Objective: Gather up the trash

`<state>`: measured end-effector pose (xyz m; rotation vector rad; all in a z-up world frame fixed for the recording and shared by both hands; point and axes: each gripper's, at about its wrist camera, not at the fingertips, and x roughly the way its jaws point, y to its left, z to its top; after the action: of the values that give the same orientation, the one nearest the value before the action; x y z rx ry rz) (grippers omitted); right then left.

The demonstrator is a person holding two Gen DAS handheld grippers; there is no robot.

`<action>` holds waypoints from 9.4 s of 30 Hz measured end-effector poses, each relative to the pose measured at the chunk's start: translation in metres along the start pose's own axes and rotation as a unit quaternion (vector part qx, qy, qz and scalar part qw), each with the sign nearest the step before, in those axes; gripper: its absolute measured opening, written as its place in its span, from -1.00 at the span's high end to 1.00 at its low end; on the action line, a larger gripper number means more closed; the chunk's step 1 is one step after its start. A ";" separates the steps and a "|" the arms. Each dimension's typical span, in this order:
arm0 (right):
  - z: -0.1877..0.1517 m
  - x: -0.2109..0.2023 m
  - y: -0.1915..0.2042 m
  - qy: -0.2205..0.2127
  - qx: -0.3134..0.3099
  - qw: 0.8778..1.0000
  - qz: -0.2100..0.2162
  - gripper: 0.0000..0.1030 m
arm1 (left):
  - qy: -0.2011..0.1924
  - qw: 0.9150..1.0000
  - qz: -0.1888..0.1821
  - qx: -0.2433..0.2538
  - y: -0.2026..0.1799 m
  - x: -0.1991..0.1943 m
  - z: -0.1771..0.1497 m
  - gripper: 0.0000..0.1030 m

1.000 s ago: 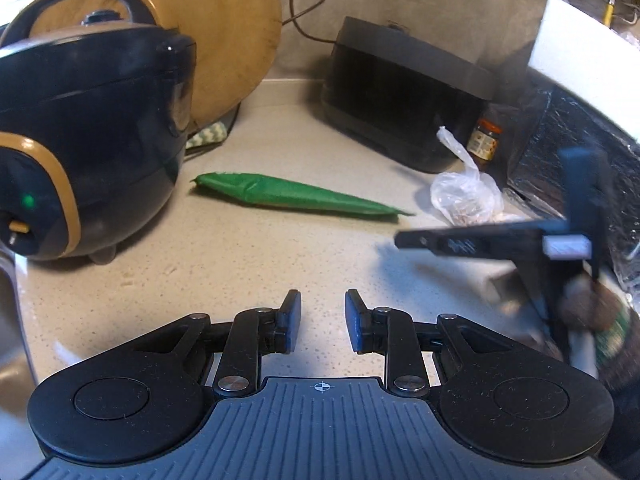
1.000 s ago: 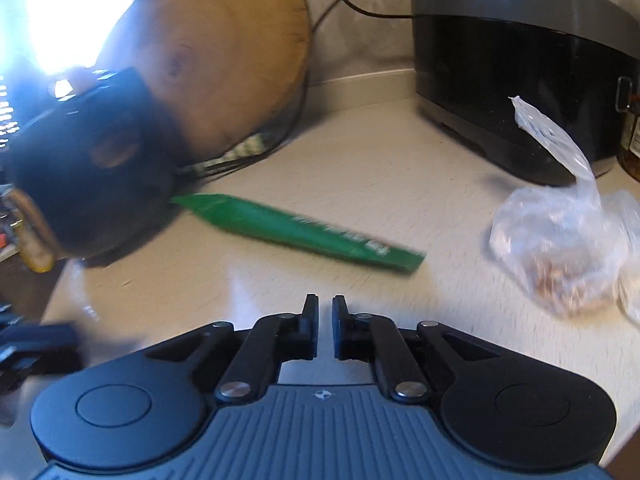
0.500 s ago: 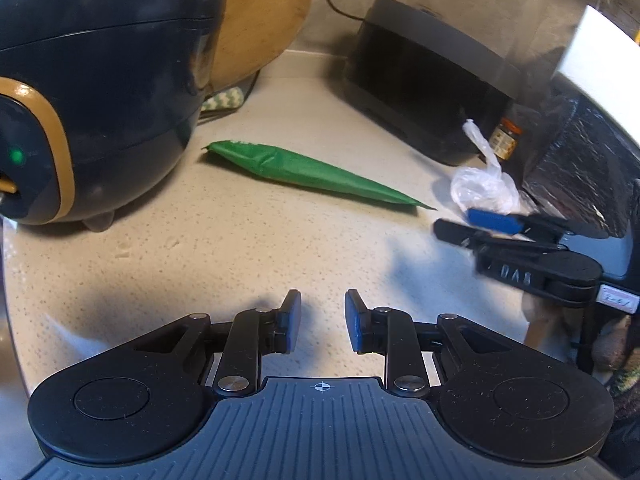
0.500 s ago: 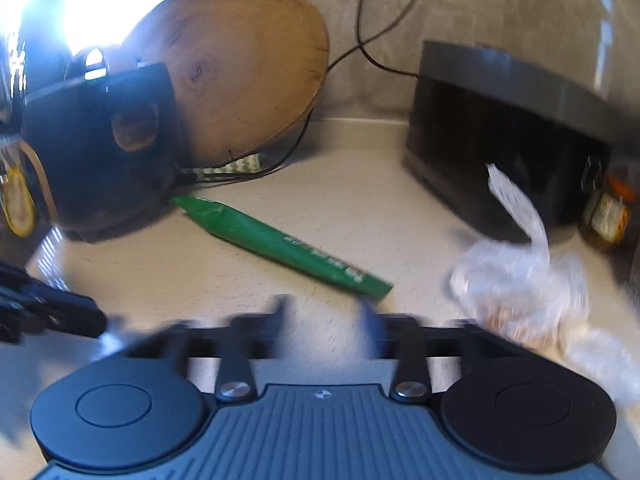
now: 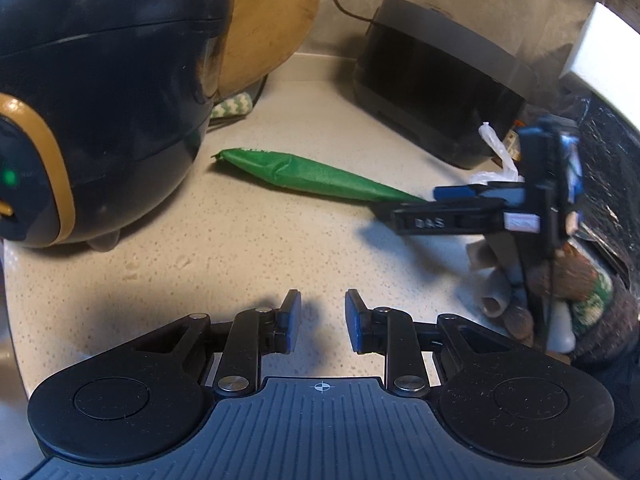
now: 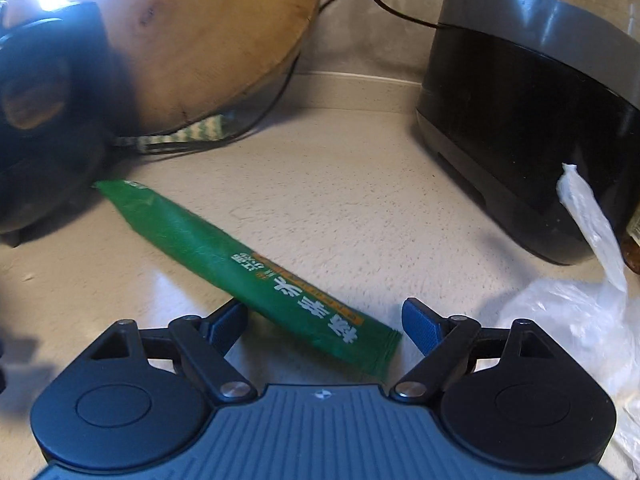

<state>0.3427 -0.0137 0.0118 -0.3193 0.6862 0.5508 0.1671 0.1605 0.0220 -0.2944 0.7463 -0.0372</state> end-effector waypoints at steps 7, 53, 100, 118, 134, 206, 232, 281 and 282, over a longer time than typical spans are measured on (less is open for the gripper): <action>-0.017 -0.045 -0.012 0.014 0.084 0.994 0.063 0.83 | -0.014 0.999 0.009 0.035 -0.008 -0.004 -0.004 0.47; -0.399 -0.156 -0.177 -0.019 0.297 0.926 -0.232 -0.65 | -0.045 0.921 0.123 0.368 -0.195 0.032 -0.074 0.40; -0.063 -0.039 -0.192 -0.024 0.229 0.972 -0.047 -0.45 | 0.033 0.942 -0.071 0.328 -0.148 0.078 -0.005 -0.05; -0.092 -0.212 -0.094 -0.140 0.142 0.980 -0.007 0.35 | -0.003 0.955 -0.017 0.296 -0.168 0.044 -0.024 0.58; -0.197 -0.332 -0.089 -0.193 0.161 0.962 -0.102 0.35 | -0.070 0.938 -0.103 0.323 -0.249 -0.034 -0.080 0.59; -0.467 -0.080 -0.188 0.193 0.283 0.935 -0.088 -0.40 | 0.169 0.969 -0.182 -0.009 -0.224 0.307 -0.293 0.39; -0.285 -0.269 0.008 -0.251 0.193 0.928 -0.198 -0.90 | -0.274 0.944 0.002 0.186 -0.210 -0.070 -0.195 0.59; -0.281 -0.254 0.054 -0.214 0.176 0.938 -0.208 -0.91 | -0.226 0.964 -0.013 0.142 -0.164 -0.083 -0.203 0.59; -0.281 -0.254 0.055 -0.214 0.176 0.938 -0.208 -0.91 | -0.226 0.964 -0.013 0.143 -0.164 -0.083 -0.204 0.59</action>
<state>0.0058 -0.1904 -0.0288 0.0011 0.2690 0.0761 -0.0194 -0.0363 -0.0191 -0.0316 0.2763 -0.0985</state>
